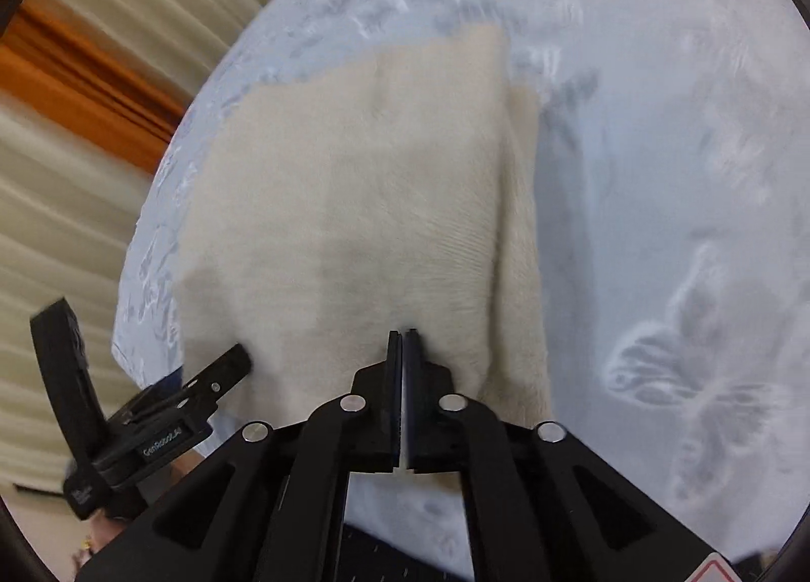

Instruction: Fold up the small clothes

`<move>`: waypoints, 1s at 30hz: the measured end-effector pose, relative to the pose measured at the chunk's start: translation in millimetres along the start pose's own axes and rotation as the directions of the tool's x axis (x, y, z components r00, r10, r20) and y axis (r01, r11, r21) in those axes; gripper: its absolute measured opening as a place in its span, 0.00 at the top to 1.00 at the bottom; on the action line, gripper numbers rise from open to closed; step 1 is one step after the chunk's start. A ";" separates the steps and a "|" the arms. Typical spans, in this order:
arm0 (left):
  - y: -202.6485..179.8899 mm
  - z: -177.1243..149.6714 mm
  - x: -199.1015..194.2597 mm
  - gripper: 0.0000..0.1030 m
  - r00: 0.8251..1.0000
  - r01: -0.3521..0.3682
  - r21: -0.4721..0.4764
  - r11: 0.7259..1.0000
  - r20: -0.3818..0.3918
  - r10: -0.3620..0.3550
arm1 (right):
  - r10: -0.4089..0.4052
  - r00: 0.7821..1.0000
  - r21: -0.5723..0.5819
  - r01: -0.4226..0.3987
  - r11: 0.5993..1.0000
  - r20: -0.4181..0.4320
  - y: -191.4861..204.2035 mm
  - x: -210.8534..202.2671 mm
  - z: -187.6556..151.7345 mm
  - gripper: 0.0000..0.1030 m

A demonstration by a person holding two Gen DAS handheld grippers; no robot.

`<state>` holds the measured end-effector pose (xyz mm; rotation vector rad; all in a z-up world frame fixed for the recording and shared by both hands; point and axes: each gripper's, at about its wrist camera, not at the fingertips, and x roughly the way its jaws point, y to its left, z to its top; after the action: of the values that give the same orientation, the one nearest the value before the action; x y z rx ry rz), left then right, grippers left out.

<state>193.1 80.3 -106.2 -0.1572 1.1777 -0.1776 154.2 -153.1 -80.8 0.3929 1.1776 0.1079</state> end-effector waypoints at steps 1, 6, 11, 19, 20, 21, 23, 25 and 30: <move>-5.2 0.0 -12.4 0.15 1.000 -0.007 0.010 1.000 0.015 0.007 | -0.022 0.999 -0.035 0.023 0.999 0.036 8.5 -15.0 -4.8 0.86; -33.5 -18.8 -78.0 0.06 0.984 -0.086 0.142 0.986 0.168 0.061 | -0.089 0.964 -0.082 0.113 0.990 0.252 32.6 -83.9 -51.7 0.37; -50.7 -54.7 -115.1 0.06 0.959 -0.161 0.220 0.962 0.265 0.100 | -0.147 0.922 -0.096 0.193 0.977 0.358 34.4 -113.7 -96.9 0.25; -53.7 -113.4 -132.9 0.06 0.949 -0.165 0.217 0.962 0.300 0.095 | -0.234 0.891 -0.033 0.268 0.963 0.389 21.3 -126.9 -142.8 0.20; -52.8 -119.9 -133.0 0.06 0.950 -0.168 0.212 0.963 0.296 0.101 | -0.244 0.889 -0.021 0.274 0.962 0.388 20.3 -127.7 -148.3 0.20; -52.2 -124.4 -132.8 0.06 0.950 -0.171 0.210 0.963 0.293 0.104 | -0.251 0.887 -0.014 0.278 0.961 0.387 20.7 -128.0 -152.4 0.19; -50.0 -137.5 -135.0 0.06 0.948 -0.183 0.208 0.961 0.295 0.117 | -0.264 0.884 -0.005 0.288 0.958 0.387 22.5 -128.3 -161.9 0.18; -48.7 -146.5 -136.3 0.06 0.947 -0.194 0.211 0.958 0.295 0.127 | -0.269 0.882 -0.002 0.292 0.956 0.386 25.8 -127.8 -168.0 0.18; -45.0 -158.5 -139.1 0.06 0.947 -0.195 0.211 0.958 0.293 0.128 | -0.254 0.883 -0.042 0.293 0.955 0.394 42.0 -123.9 -180.3 0.17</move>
<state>-8.0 62.4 -30.6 0.1246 0.8763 -0.1440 -53.4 -105.6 -15.7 0.1438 0.8215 -0.1526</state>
